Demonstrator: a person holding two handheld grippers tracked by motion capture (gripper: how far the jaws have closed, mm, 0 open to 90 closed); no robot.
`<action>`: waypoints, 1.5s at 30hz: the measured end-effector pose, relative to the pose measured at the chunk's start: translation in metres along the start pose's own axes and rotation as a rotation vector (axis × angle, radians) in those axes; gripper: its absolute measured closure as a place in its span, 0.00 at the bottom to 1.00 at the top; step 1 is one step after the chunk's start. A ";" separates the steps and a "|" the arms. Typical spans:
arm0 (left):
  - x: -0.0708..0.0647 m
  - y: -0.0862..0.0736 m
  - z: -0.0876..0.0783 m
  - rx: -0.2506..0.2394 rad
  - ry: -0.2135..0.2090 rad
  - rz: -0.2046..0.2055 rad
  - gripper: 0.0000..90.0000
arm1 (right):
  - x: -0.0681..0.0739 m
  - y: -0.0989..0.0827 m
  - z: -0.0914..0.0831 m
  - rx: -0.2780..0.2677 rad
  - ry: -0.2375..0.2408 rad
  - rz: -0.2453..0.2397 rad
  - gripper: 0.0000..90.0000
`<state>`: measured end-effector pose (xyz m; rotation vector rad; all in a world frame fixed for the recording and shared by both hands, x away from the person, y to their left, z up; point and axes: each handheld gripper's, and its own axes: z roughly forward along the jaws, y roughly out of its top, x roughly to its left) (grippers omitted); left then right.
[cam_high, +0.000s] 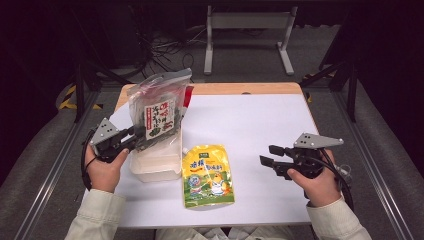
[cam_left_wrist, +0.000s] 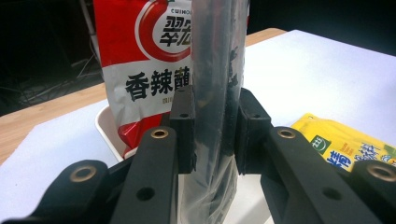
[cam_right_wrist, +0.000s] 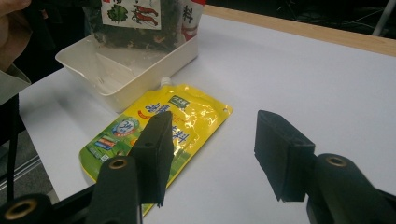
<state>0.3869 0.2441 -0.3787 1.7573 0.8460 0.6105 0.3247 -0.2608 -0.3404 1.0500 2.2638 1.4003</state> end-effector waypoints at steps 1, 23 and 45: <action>0.001 -0.001 0.000 0.001 -0.003 0.001 0.81 | 0.000 0.000 0.000 -0.001 0.001 0.000 0.52; -0.010 0.010 0.000 0.264 0.018 -0.043 0.80 | 0.000 -0.001 0.000 0.002 0.006 0.009 0.51; -0.018 0.019 -0.011 0.230 0.025 -0.068 0.21 | -0.002 -0.005 0.000 0.014 0.011 0.032 0.49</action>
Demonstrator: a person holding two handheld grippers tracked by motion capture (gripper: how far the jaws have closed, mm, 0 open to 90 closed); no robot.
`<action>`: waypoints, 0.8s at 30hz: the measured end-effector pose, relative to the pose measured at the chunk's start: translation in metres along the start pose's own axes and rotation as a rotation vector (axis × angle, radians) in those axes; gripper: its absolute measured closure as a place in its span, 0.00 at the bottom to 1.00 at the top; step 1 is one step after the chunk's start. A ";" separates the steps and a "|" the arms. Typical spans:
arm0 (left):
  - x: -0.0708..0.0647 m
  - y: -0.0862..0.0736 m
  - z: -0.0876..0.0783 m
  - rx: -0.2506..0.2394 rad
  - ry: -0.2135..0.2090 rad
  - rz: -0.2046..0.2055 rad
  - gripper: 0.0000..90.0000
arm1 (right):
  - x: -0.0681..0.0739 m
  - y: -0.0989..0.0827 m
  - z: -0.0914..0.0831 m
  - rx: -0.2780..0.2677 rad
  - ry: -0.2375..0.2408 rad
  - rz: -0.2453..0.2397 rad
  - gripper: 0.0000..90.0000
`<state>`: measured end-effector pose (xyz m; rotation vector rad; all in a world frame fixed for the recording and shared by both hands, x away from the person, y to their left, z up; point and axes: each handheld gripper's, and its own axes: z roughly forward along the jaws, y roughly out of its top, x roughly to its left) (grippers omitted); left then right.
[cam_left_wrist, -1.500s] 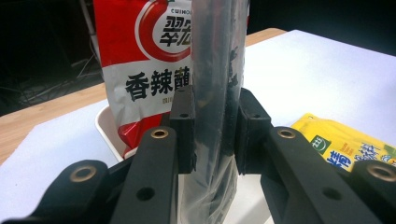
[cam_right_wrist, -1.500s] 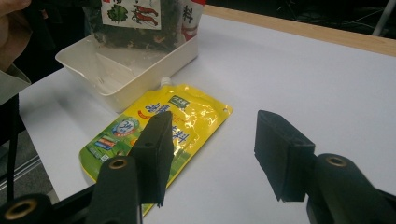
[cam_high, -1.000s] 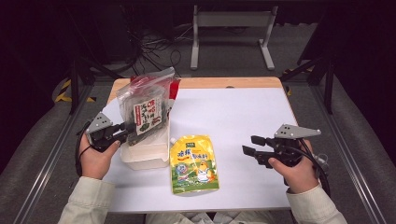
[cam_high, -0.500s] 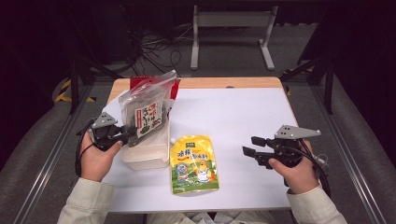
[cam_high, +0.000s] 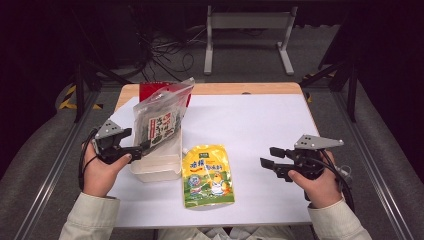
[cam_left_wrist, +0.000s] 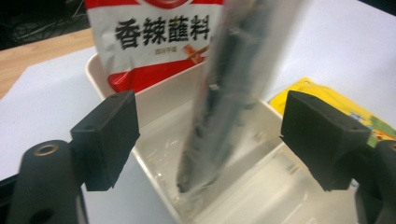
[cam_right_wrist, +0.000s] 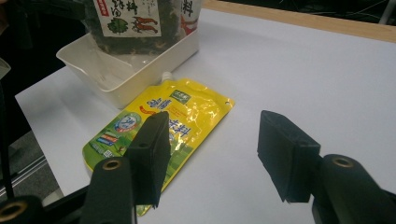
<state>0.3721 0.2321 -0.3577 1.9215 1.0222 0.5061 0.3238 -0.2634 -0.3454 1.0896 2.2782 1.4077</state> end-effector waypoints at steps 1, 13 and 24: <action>-0.003 0.001 -0.003 -0.001 -0.001 0.011 0.20 | 0.000 0.000 0.000 0.000 0.001 -0.001 0.49; -0.012 0.002 -0.024 0.014 -0.028 0.046 0.14 | 0.000 0.001 0.004 0.008 0.007 -0.003 0.48; -0.009 -0.003 -0.034 0.031 -0.048 0.054 0.10 | 0.002 0.003 0.019 0.032 0.010 -0.019 0.44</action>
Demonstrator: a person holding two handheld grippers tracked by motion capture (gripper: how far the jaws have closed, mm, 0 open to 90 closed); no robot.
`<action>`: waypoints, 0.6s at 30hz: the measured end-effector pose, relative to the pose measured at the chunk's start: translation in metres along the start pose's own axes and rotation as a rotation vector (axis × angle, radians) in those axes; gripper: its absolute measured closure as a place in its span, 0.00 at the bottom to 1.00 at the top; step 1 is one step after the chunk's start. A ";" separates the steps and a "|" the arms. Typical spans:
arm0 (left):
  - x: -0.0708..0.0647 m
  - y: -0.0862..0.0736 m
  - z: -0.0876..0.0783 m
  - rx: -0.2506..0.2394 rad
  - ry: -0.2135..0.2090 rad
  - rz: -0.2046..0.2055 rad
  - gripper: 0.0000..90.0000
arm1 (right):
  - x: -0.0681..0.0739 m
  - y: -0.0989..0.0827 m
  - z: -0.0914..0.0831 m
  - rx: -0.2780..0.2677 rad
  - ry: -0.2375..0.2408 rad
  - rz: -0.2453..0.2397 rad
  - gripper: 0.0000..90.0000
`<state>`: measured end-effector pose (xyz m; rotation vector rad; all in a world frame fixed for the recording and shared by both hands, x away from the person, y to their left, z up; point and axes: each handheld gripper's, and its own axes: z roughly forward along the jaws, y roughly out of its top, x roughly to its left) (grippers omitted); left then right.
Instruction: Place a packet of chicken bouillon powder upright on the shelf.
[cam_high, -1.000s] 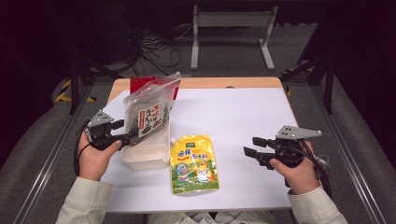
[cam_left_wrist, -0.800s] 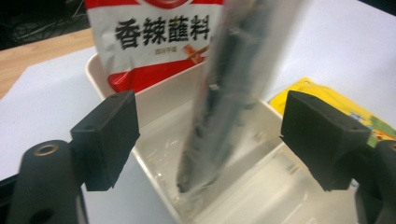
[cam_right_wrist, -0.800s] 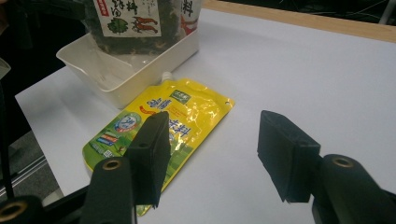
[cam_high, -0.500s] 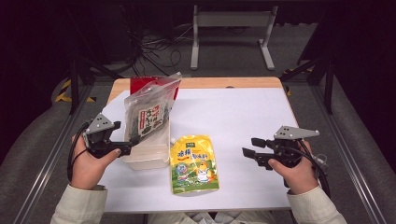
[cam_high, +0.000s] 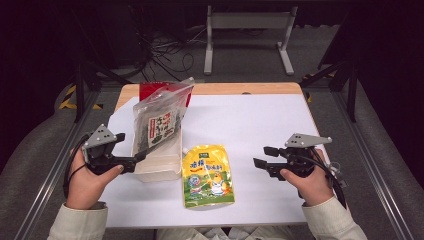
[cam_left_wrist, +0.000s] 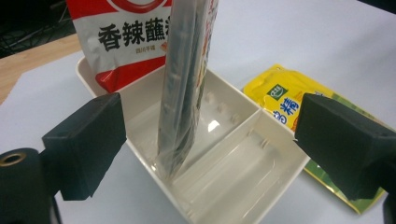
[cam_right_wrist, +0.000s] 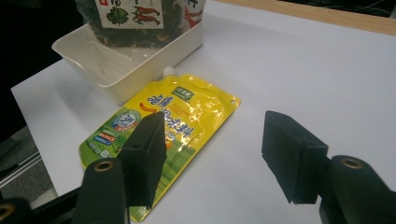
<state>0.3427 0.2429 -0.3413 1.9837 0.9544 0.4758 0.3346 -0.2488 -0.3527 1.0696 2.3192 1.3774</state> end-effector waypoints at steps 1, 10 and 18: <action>0.000 0.000 0.000 0.000 0.000 0.000 0.10 | 0.000 0.001 0.003 0.005 0.003 -0.002 0.42; 0.009 -0.012 -0.012 0.046 -0.025 -0.015 0.09 | -0.001 0.004 0.030 0.050 0.021 0.001 0.32; 0.010 -0.021 -0.020 0.060 -0.035 -0.041 0.09 | -0.002 0.000 0.062 0.101 0.039 0.019 0.28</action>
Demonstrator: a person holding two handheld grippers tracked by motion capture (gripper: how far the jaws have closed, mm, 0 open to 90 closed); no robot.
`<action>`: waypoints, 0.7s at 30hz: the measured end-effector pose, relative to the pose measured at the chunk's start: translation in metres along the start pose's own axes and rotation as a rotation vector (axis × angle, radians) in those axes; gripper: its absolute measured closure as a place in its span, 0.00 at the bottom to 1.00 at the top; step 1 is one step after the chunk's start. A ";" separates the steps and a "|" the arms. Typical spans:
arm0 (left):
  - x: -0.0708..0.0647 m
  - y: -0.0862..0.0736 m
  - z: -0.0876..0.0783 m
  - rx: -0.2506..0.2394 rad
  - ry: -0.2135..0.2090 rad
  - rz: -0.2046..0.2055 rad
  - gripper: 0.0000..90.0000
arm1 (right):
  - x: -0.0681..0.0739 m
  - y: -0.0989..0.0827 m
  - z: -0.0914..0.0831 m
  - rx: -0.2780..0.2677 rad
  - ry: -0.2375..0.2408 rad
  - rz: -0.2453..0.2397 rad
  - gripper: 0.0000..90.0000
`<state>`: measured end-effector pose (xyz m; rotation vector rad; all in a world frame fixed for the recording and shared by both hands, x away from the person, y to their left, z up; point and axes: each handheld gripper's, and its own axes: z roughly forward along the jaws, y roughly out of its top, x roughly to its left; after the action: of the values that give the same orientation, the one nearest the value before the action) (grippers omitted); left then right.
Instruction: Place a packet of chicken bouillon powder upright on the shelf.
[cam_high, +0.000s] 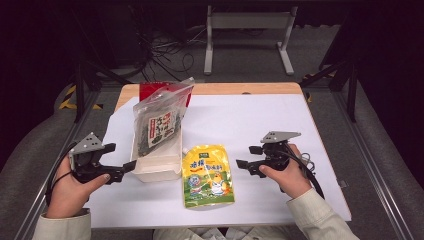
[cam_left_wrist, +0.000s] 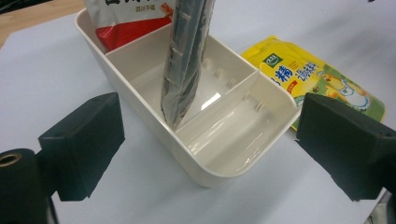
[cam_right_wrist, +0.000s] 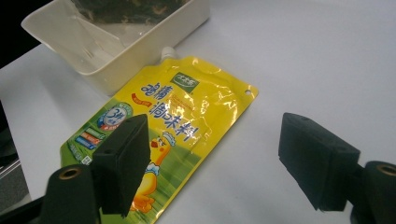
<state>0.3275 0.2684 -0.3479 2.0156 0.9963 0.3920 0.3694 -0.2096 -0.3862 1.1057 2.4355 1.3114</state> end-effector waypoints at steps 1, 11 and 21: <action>0.000 0.000 0.000 0.000 0.000 0.000 0.09 | 0.000 0.000 0.004 0.005 0.005 0.000 0.27; -0.001 -0.006 -0.006 0.006 0.001 -0.018 0.10 | 0.005 -0.002 0.038 0.060 0.025 0.003 0.22; 0.001 -0.009 -0.011 0.003 0.013 -0.030 0.11 | 0.006 -0.006 0.061 0.114 0.022 0.019 0.18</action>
<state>0.3167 0.2779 -0.3488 2.0011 1.0342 0.3884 0.3894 -0.1676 -0.4266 1.1497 2.5504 1.2100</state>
